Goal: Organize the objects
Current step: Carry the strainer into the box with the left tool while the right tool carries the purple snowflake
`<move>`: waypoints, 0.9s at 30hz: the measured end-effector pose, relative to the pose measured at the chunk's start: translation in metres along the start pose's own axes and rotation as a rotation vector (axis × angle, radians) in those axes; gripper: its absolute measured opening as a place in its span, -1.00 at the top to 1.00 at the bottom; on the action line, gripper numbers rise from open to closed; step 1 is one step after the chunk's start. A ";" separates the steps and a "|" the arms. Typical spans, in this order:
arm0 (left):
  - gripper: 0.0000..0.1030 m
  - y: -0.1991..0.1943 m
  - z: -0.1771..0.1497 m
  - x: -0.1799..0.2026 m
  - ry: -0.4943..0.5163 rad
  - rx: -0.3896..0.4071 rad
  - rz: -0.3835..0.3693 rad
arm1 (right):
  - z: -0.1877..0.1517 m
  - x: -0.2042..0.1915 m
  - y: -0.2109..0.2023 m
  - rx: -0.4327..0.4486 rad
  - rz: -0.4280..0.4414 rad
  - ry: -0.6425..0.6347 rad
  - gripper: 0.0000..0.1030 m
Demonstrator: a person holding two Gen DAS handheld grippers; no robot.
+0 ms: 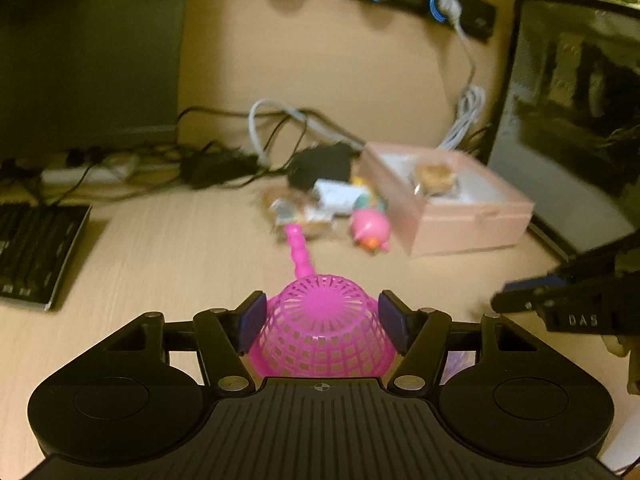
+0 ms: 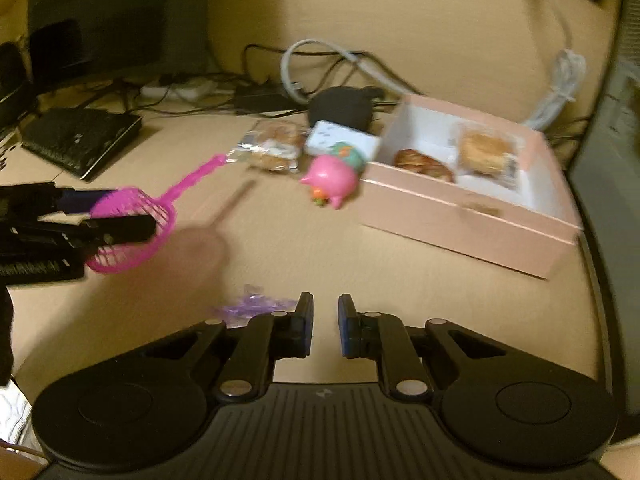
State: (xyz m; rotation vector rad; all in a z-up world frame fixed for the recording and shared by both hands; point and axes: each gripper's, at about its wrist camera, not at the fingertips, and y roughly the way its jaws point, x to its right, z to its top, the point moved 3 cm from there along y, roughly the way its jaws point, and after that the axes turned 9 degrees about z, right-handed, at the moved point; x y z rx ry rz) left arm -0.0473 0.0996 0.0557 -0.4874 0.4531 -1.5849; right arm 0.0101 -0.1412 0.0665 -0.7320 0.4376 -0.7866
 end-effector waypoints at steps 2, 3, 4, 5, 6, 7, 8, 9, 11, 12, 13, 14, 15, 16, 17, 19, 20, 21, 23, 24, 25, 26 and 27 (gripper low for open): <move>-0.30 0.004 0.008 -0.001 -0.031 -0.002 -0.019 | -0.004 0.007 -0.007 0.000 -0.031 0.008 0.75; -0.30 0.007 0.012 -0.001 -0.049 -0.005 -0.025 | -0.007 0.010 -0.010 0.000 -0.040 0.013 0.75; -0.30 0.008 0.017 -0.002 -0.061 -0.005 -0.027 | -0.010 0.013 -0.013 -0.002 -0.045 0.019 0.74; -0.30 0.007 0.019 -0.002 -0.062 -0.001 -0.026 | -0.013 0.016 -0.016 -0.002 -0.049 0.027 0.73; -0.30 0.006 0.020 -0.002 -0.059 0.003 -0.027 | -0.016 0.018 -0.019 0.002 -0.050 0.034 0.52; -0.30 0.003 0.021 -0.002 -0.054 0.008 -0.032 | -0.020 0.019 -0.022 0.004 -0.047 0.043 -0.02; -0.30 0.000 0.021 -0.002 -0.048 0.011 -0.037 | -0.023 0.020 -0.025 0.015 -0.048 0.056 -0.32; -0.30 -0.003 0.021 -0.002 -0.043 0.009 -0.040 | -0.027 0.020 -0.027 0.035 -0.052 0.069 -0.62; -0.30 -0.005 0.018 -0.003 -0.038 -0.003 -0.047 | -0.030 0.016 -0.025 0.042 -0.036 0.082 -0.63; -0.30 -0.005 0.016 -0.004 -0.041 -0.014 -0.048 | -0.030 0.013 -0.020 0.032 -0.022 0.082 -0.63; -0.30 -0.005 0.013 -0.005 -0.047 -0.021 -0.048 | -0.029 0.009 -0.015 0.027 -0.013 0.077 -0.63; -0.30 -0.007 0.011 -0.006 -0.053 -0.026 -0.044 | -0.028 0.004 -0.009 0.018 -0.004 0.069 -0.63; -0.30 -0.009 0.008 -0.008 -0.061 -0.028 -0.040 | -0.025 0.000 -0.003 0.006 0.011 0.063 -0.63; -0.30 -0.010 0.006 -0.011 -0.070 -0.033 -0.035 | -0.023 -0.006 0.004 -0.005 0.036 0.057 -0.63; -0.30 -0.012 0.003 -0.014 -0.078 -0.040 -0.027 | -0.021 -0.012 0.010 -0.016 0.060 0.049 -0.63; -0.30 -0.015 -0.001 -0.018 -0.081 -0.050 -0.017 | -0.017 -0.023 0.025 -0.036 0.089 0.028 -0.63; -0.30 -0.017 -0.003 -0.020 -0.081 -0.053 -0.012 | -0.016 -0.029 0.033 -0.047 0.096 0.016 -0.63; -0.30 -0.020 -0.005 -0.022 -0.080 -0.055 -0.009 | -0.015 -0.035 0.040 -0.057 0.100 0.004 -0.63; -0.30 -0.024 -0.007 -0.025 -0.082 -0.055 -0.005 | -0.014 -0.043 0.052 -0.072 0.099 -0.022 -0.60; -0.30 -0.027 -0.009 -0.028 -0.083 -0.056 -0.003 | -0.012 -0.047 0.054 -0.061 0.082 -0.051 -0.47; -0.30 -0.028 -0.010 -0.030 -0.085 -0.057 -0.001 | -0.009 -0.051 0.054 -0.060 0.096 -0.063 -0.08; -0.30 -0.028 -0.011 -0.032 -0.087 -0.059 -0.004 | -0.006 -0.053 0.052 -0.066 0.105 -0.067 -0.03; -0.30 -0.028 -0.011 -0.032 -0.087 -0.059 -0.008 | -0.003 -0.055 0.052 -0.081 0.097 -0.076 -0.03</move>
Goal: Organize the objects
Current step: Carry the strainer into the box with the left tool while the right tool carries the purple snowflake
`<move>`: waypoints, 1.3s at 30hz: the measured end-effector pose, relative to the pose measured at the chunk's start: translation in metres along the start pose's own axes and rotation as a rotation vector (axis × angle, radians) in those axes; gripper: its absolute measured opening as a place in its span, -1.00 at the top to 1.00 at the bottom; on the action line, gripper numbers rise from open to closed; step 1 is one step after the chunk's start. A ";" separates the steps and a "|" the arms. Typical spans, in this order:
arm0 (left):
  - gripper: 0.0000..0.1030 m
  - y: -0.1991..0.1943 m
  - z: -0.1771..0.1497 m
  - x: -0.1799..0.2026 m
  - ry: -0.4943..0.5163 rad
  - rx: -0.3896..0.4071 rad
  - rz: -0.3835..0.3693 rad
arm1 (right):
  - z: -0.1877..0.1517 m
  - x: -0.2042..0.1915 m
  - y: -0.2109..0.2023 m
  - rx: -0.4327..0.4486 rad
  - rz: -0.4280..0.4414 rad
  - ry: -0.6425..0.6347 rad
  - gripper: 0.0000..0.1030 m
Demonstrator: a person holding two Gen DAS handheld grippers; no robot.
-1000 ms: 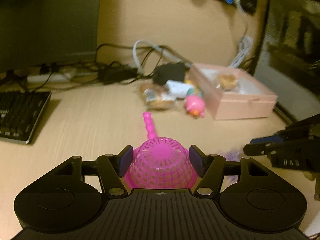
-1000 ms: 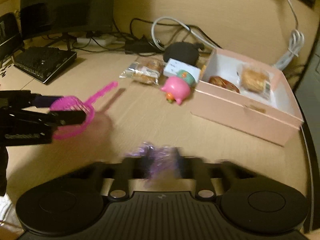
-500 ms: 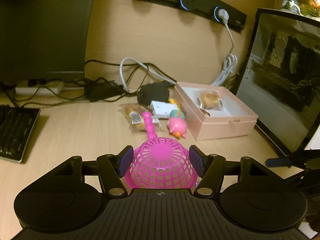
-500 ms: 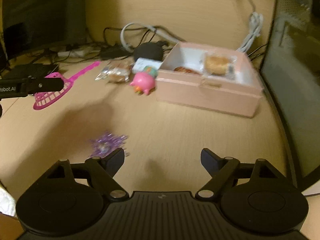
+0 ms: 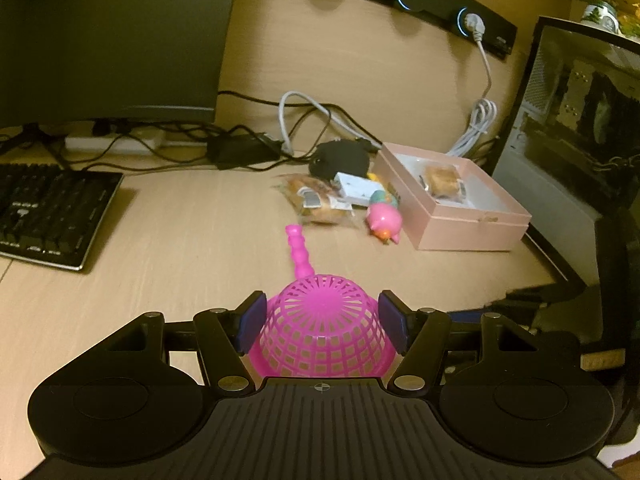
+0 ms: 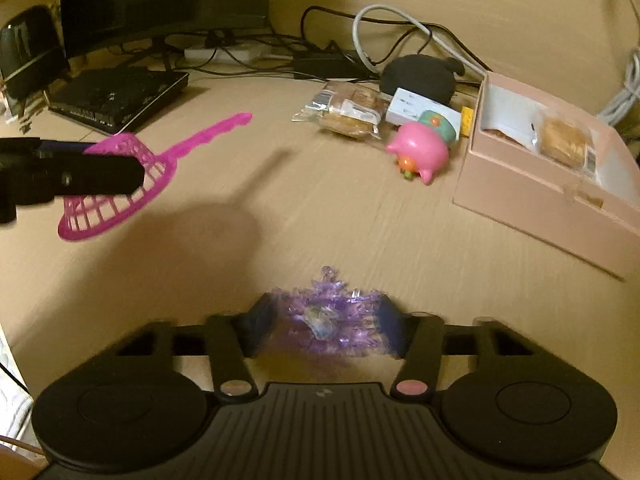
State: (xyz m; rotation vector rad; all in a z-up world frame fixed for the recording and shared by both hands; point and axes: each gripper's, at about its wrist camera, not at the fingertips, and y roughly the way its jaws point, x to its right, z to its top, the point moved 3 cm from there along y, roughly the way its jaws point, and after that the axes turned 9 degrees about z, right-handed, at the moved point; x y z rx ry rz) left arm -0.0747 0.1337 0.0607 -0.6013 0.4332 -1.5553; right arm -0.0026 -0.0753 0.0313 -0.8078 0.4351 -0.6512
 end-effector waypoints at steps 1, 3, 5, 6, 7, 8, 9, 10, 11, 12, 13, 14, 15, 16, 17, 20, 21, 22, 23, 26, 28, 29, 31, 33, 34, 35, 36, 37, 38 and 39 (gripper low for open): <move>-0.30 0.001 0.000 0.000 0.001 0.001 -0.007 | 0.002 -0.001 -0.002 0.001 -0.013 -0.011 -0.02; -0.30 0.003 0.001 0.004 0.009 0.004 -0.024 | 0.001 0.002 -0.008 0.005 -0.025 -0.020 -0.02; -0.30 0.002 0.009 0.012 0.018 0.030 -0.056 | 0.000 0.010 -0.021 0.016 -0.037 0.008 -0.02; -0.30 0.001 0.016 0.019 0.030 0.058 -0.085 | -0.001 0.015 -0.029 0.027 -0.040 0.023 -0.02; -0.30 0.000 0.026 0.029 0.050 0.088 -0.111 | -0.001 0.019 -0.038 0.044 -0.047 0.039 -0.02; -0.30 0.000 0.035 0.039 0.073 0.115 -0.134 | -0.001 0.024 -0.050 0.064 -0.058 0.052 -0.02; -0.30 0.003 0.047 0.052 0.102 0.138 -0.163 | -0.003 0.030 -0.062 0.085 -0.073 0.061 -0.02; -0.30 0.008 0.062 0.067 0.134 0.159 -0.194 | -0.004 0.036 -0.074 0.109 -0.091 0.070 -0.02; -0.30 0.014 0.076 0.083 0.162 0.179 -0.219 | -0.005 0.041 -0.085 0.128 -0.109 0.081 -0.02; -0.30 0.023 0.089 0.098 0.187 0.193 -0.241 | -0.005 0.047 -0.093 0.142 -0.120 0.095 -0.02; -0.30 0.033 0.103 0.113 0.213 0.204 -0.264 | -0.006 0.054 -0.101 0.154 -0.131 0.110 -0.02; -0.30 0.043 0.114 0.127 0.235 0.213 -0.286 | -0.007 0.060 -0.109 0.164 -0.147 0.124 -0.02; -0.30 0.055 0.126 0.141 0.258 0.224 -0.304 | -0.008 0.067 -0.114 0.170 -0.166 0.134 -0.02; -0.30 0.067 0.136 0.156 0.281 0.231 -0.325 | -0.009 0.073 -0.119 0.177 -0.186 0.138 -0.02; -0.30 0.078 0.144 0.169 0.300 0.228 -0.347 | -0.010 0.078 -0.124 0.187 -0.206 0.146 -0.02; -0.31 0.116 0.156 0.205 0.395 0.184 -0.411 | -0.016 0.097 -0.137 0.210 -0.242 0.205 -0.02; -0.31 0.132 0.155 0.216 0.437 0.156 -0.434 | -0.018 0.102 -0.140 0.213 -0.248 0.225 -0.02; -0.31 0.146 0.153 0.223 0.470 0.122 -0.459 | -0.021 0.106 -0.143 0.215 -0.256 0.237 -0.02; -0.32 0.161 0.150 0.230 0.504 0.078 -0.485 | -0.023 0.110 -0.145 0.214 -0.262 0.247 -0.02; -0.29 0.202 0.132 0.241 0.592 -0.014 -0.409 | -0.029 0.119 -0.145 0.199 -0.270 0.267 -0.02; -0.24 0.215 0.128 0.235 0.558 -0.040 -0.382 | -0.032 0.123 -0.143 0.186 -0.274 0.276 -0.02; -0.24 0.218 0.129 0.231 0.512 -0.051 -0.384 | -0.034 0.125 -0.142 0.181 -0.273 0.282 -0.02; -0.24 0.214 0.134 0.216 0.376 -0.040 -0.392 | -0.036 0.127 -0.139 0.169 -0.268 0.292 -0.02; -0.24 0.203 0.139 0.200 0.248 0.002 -0.379 | -0.036 0.127 -0.136 0.160 -0.264 0.292 -0.02; -0.24 0.194 0.141 0.189 0.183 0.036 -0.363 | -0.035 0.127 -0.135 0.159 -0.261 0.288 -0.02; -0.24 0.185 0.142 0.179 0.132 0.061 -0.352 | -0.033 0.127 -0.135 0.161 -0.258 0.283 -0.02; -0.24 0.176 0.142 0.168 0.085 0.083 -0.341 | -0.031 0.128 -0.135 0.167 -0.255 0.279 -0.02; -0.24 0.164 0.138 0.154 0.040 0.107 -0.332 | -0.027 0.130 -0.136 0.176 -0.249 0.279 -0.02; -0.24 0.154 0.133 0.141 0.005 0.117 -0.314 | -0.022 0.132 -0.137 0.183 -0.246 0.278 -0.02; -0.24 0.145 0.129 0.130 -0.016 0.119 -0.296 | -0.016 0.135 -0.137 0.193 -0.246 0.274 -0.02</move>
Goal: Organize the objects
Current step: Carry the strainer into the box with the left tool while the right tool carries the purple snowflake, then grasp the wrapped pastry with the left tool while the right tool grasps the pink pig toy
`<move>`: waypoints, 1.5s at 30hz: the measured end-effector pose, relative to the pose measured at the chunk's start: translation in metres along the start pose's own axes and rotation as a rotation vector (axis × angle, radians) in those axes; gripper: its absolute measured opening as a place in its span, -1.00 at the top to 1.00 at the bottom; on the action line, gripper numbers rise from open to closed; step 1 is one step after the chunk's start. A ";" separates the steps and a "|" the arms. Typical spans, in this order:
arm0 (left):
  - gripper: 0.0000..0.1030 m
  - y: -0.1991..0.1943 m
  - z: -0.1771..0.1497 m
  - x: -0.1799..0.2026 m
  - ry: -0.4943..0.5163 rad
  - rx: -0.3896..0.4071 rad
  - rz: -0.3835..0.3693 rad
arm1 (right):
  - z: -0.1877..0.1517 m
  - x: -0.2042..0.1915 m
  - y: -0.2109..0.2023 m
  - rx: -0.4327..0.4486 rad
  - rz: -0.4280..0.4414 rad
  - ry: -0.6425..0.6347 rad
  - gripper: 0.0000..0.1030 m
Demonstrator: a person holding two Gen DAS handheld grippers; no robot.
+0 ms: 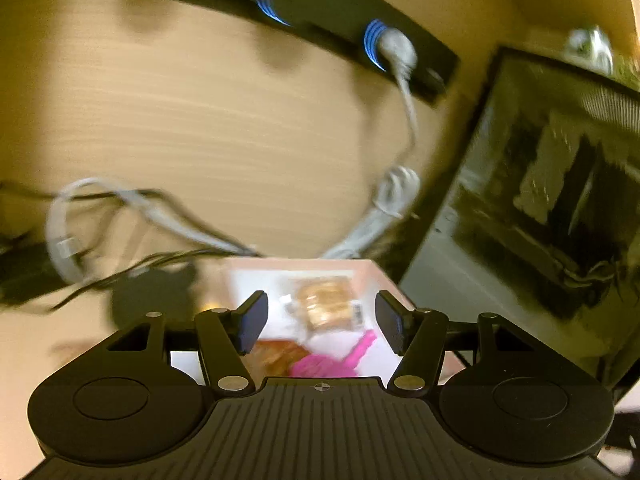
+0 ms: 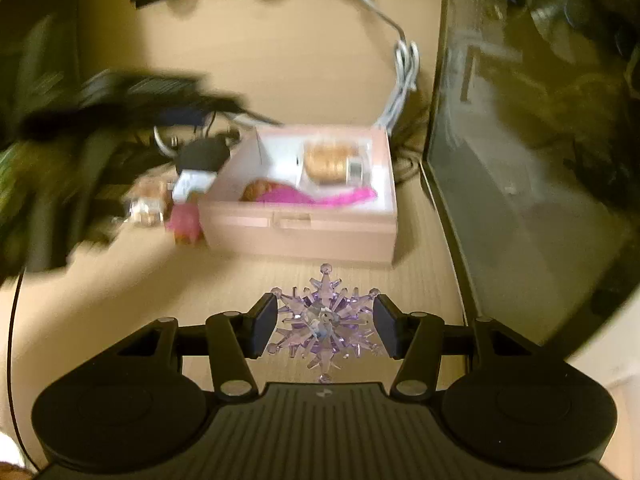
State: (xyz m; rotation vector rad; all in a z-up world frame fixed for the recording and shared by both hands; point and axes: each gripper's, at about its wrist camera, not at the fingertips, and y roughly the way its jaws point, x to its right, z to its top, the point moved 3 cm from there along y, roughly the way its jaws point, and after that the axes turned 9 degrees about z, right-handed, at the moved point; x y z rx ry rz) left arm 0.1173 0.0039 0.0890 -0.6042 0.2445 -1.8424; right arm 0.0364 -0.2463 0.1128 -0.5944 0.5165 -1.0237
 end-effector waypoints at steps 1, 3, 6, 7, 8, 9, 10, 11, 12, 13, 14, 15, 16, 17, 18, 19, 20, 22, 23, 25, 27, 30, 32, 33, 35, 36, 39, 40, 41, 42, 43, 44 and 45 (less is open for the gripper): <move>-0.24 -0.014 -0.007 -0.009 -0.019 0.004 0.025 | 0.008 0.001 0.002 0.014 -0.001 -0.007 -0.02; -0.24 -0.032 -0.020 -0.022 -0.038 -0.008 0.073 | 0.030 0.002 0.006 0.055 -0.007 -0.026 -0.02; -0.24 -0.059 -0.045 -0.042 -0.034 -0.054 0.160 | 0.067 0.003 0.027 0.111 -0.003 -0.048 -0.02; -0.24 -0.064 -0.053 -0.051 -0.046 -0.080 0.186 | 0.079 0.003 0.037 0.121 -0.008 -0.050 -0.03; -0.24 -0.069 -0.061 -0.059 -0.055 -0.105 0.201 | 0.088 0.001 0.047 0.130 -0.014 -0.056 -0.03; -0.24 -0.071 -0.067 -0.065 -0.054 -0.123 0.214 | 0.097 0.001 0.058 0.128 -0.022 -0.066 -0.10; -0.24 -0.073 -0.072 -0.068 -0.041 -0.138 0.238 | 0.104 0.002 0.071 0.111 -0.030 -0.072 -0.36; -0.24 -0.075 -0.076 -0.072 -0.027 -0.149 0.270 | 0.107 0.002 0.081 0.091 -0.045 -0.063 -0.46; -0.24 -0.076 -0.079 -0.075 -0.015 -0.158 0.307 | 0.109 0.002 0.088 0.078 -0.059 -0.044 -0.49; -0.24 -0.077 -0.079 -0.078 -0.010 -0.165 0.329 | 0.106 0.001 0.090 0.063 -0.050 -0.021 -0.49; -0.24 -0.077 -0.079 -0.083 -0.018 -0.171 0.339 | 0.102 0.000 0.089 0.052 -0.016 0.005 -0.50; -0.24 -0.075 -0.077 -0.086 -0.032 -0.173 0.346 | 0.096 -0.003 0.085 0.047 0.015 0.021 -0.58; -0.24 -0.073 -0.074 -0.091 -0.055 -0.172 0.354 | 0.089 -0.007 0.081 0.046 0.028 0.020 -0.65; -0.24 -0.069 -0.068 -0.096 -0.086 -0.169 0.355 | 0.082 -0.011 0.077 0.046 0.026 0.011 -0.66; -0.24 -0.065 -0.063 -0.100 -0.109 -0.166 0.352 | 0.073 -0.014 0.072 0.041 0.023 -0.003 -0.66; -0.24 -0.057 -0.055 -0.104 -0.136 -0.162 0.349 | 0.065 -0.018 0.069 0.032 0.024 -0.012 -0.66; -0.24 -0.049 -0.049 -0.107 -0.152 -0.163 0.350 | 0.057 -0.021 0.065 0.024 0.027 -0.017 -0.66; -0.24 -0.022 -0.034 -0.114 -0.170 -0.193 0.359 | 0.043 -0.025 0.056 0.013 0.033 -0.019 -0.69; -0.24 -0.009 -0.029 -0.116 -0.171 -0.211 0.372 | 0.036 -0.026 0.052 0.010 0.032 -0.016 -0.70; -0.24 0.015 -0.021 -0.120 -0.162 -0.261 0.414 | 0.025 -0.026 0.045 0.004 0.030 -0.002 -0.78; -0.24 0.033 -0.022 -0.123 -0.146 -0.322 0.414 | 0.014 -0.024 0.039 -0.007 0.027 0.016 -0.86; -0.31 0.050 -0.026 -0.123 -0.132 -0.370 0.411 | 0.001 -0.021 0.032 -0.026 0.018 0.029 -0.88; -0.25 0.055 -0.029 -0.119 -0.128 -0.369 0.412 | -0.003 -0.020 0.028 -0.027 0.004 0.026 -0.88; -0.21 0.055 -0.030 -0.117 -0.122 -0.363 0.413 | -0.005 -0.019 0.026 -0.025 -0.004 0.024 -0.88; -0.14 0.052 -0.032 -0.113 -0.109 -0.350 0.428 | -0.005 -0.020 0.024 -0.020 -0.012 0.019 -0.88; -0.12 0.050 -0.033 -0.112 -0.112 -0.345 0.426 | -0.004 -0.021 0.024 -0.018 -0.015 0.014 -0.88; -0.07 0.035 -0.037 -0.116 -0.164 -0.346 0.410 | 0.000 -0.030 0.026 -0.009 -0.021 -0.014 -0.88; -0.06 0.027 -0.040 -0.117 -0.181 -0.349 0.403 | 0.002 -0.034 0.028 -0.007 -0.019 -0.025 -0.88; -0.04 0.018 -0.043 -0.117 -0.196 -0.348 0.392 | 0.004 -0.039 0.031 -0.005 -0.016 -0.042 -0.88; -0.03 0.007 -0.047 -0.117 -0.208 -0.344 0.382 | 0.006 -0.045 0.036 -0.003 -0.015 -0.063 -0.88; -0.03 -0.004 -0.050 -0.117 -0.219 -0.340 0.370 | 0.009 -0.053 0.041 0.000 -0.015 -0.091 -0.88; -0.02 -0.016 -0.054 -0.117 -0.225 -0.334 0.360 | 0.012 -0.061 0.048 0.004 -0.017 -0.119 -0.88; -0.02 -0.025 -0.058 -0.116 -0.225 -0.329 0.357 | 0.015 -0.069 0.054 0.007 -0.016 -0.145 -0.88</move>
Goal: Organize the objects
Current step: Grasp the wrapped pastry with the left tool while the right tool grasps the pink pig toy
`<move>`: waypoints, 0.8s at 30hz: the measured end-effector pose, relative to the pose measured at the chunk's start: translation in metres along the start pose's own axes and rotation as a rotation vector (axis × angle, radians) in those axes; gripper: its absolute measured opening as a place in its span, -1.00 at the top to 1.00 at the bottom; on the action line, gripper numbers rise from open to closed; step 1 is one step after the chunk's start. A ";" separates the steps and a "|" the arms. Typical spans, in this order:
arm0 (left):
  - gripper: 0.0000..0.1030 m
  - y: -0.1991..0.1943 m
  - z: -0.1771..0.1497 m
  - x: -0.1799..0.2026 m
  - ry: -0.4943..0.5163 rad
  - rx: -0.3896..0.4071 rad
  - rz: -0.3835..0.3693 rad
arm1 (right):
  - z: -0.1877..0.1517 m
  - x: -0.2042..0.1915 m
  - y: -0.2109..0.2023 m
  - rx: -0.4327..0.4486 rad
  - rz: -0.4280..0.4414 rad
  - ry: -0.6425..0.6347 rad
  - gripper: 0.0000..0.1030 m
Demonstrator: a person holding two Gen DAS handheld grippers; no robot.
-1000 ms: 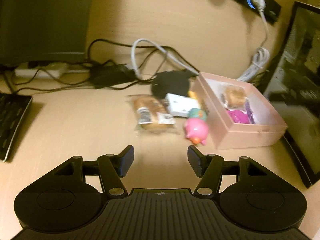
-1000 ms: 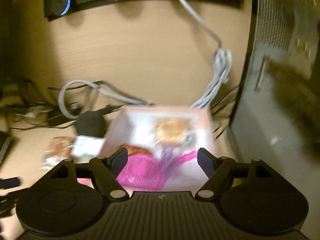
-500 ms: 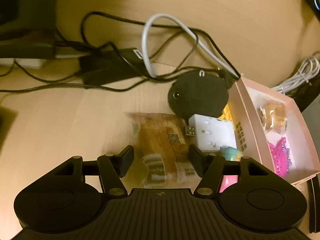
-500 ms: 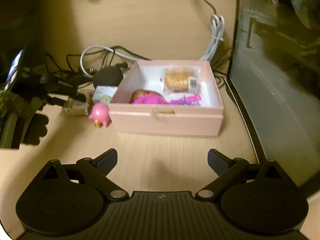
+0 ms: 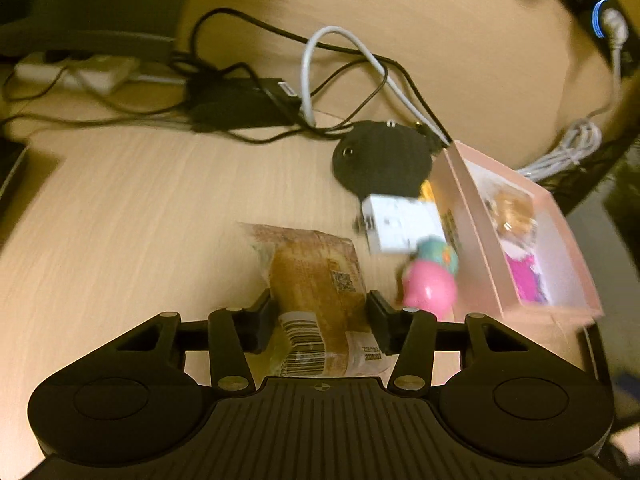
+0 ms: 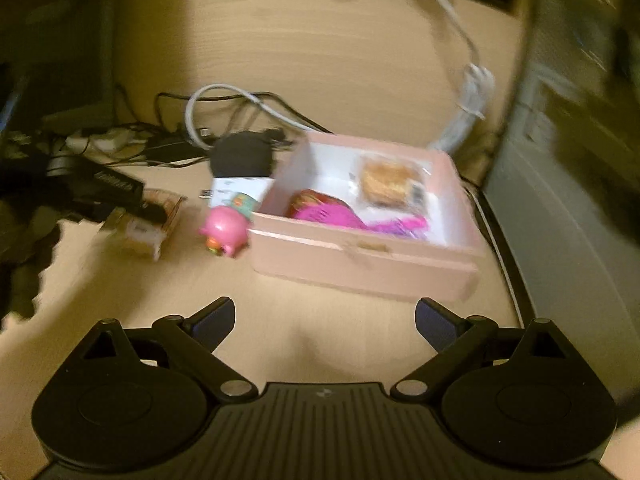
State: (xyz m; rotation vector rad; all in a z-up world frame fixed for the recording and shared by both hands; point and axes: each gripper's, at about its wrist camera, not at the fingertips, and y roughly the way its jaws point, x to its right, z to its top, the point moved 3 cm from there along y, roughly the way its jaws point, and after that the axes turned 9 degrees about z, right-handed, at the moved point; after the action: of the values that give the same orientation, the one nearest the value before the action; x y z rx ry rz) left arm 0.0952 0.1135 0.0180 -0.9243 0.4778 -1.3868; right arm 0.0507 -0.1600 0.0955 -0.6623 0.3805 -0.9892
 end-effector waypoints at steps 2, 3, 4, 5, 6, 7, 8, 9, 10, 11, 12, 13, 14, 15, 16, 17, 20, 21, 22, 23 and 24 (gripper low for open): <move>-0.02 -0.017 -0.014 -0.007 0.009 0.029 0.009 | 0.010 -0.018 0.015 0.008 0.003 -0.056 -0.88; -0.02 -0.025 -0.020 -0.011 0.013 0.036 0.018 | 0.015 -0.030 0.024 0.013 0.005 -0.089 -0.86; -0.02 -0.032 -0.028 -0.017 0.008 0.039 0.021 | 0.020 -0.041 0.032 0.020 0.006 -0.125 -0.78; -0.02 -0.037 -0.032 -0.021 -0.001 0.038 0.018 | 0.025 -0.054 0.041 0.029 0.006 -0.166 -0.71; -0.02 -0.043 -0.037 -0.027 -0.016 0.034 0.008 | 0.029 -0.066 0.050 0.034 0.004 -0.207 -0.50; -0.02 -0.047 -0.039 -0.033 -0.027 0.032 0.001 | 0.032 -0.079 0.061 0.034 -0.003 -0.250 -0.28; -0.02 -0.051 -0.042 -0.039 -0.037 0.034 -0.004 | 0.036 -0.091 0.072 0.032 -0.018 -0.292 -0.20; -0.01 -0.055 -0.044 -0.045 -0.047 0.033 -0.005 | 0.039 -0.101 0.083 0.033 -0.039 -0.328 -0.10; -0.01 -0.059 -0.045 -0.051 -0.061 0.034 -0.005 | 0.043 -0.111 0.095 0.038 -0.070 -0.361 -0.09; -0.01 -0.063 -0.046 -0.057 -0.071 0.035 -0.005 | 0.045 -0.118 0.106 0.040 -0.099 -0.384 -0.07; -0.01 -0.065 -0.047 -0.062 -0.082 0.037 -0.004 | 0.047 -0.122 0.117 0.040 -0.132 -0.405 0.00; -0.01 -0.069 -0.047 -0.068 -0.093 0.038 -0.005 | 0.050 -0.126 0.130 0.036 -0.166 -0.423 0.06; -0.01 -0.070 -0.047 -0.072 -0.101 0.040 -0.006 | 0.052 -0.127 0.141 0.028 -0.196 -0.435 0.09; -0.01 -0.072 -0.047 -0.076 -0.110 0.039 -0.008 | 0.054 -0.127 0.151 0.017 -0.220 -0.440 0.10; -0.01 -0.073 -0.047 -0.081 -0.117 0.038 -0.009 | 0.055 -0.126 0.161 0.003 -0.239 -0.443 0.14; -0.01 -0.073 -0.046 -0.083 -0.122 0.037 -0.009 | 0.056 -0.124 0.166 -0.007 -0.249 -0.442 0.20; -0.01 -0.070 -0.045 -0.088 -0.130 0.024 -0.014 | 0.056 -0.117 0.179 -0.071 -0.232 -0.409 0.45; -0.01 -0.068 -0.045 -0.089 -0.129 0.020 -0.016 | 0.055 -0.117 0.180 -0.073 -0.231 -0.402 0.46; -0.01 -0.067 -0.045 -0.089 -0.127 0.016 -0.020 | 0.054 -0.118 0.178 -0.072 -0.230 -0.400 0.52; -0.01 -0.066 -0.044 -0.089 -0.125 0.011 -0.026 | 0.052 -0.118 0.174 -0.078 -0.220 -0.390 0.52; -0.01 -0.065 -0.044 -0.087 -0.123 0.008 -0.032 | 0.049 -0.119 0.170 -0.075 -0.216 -0.383 0.52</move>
State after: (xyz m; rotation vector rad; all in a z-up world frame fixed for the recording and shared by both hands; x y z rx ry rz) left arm 0.0070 0.1905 0.0237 -1.0081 0.3651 -1.3509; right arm 0.1269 0.0235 0.0184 -0.9561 0.0077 -1.0281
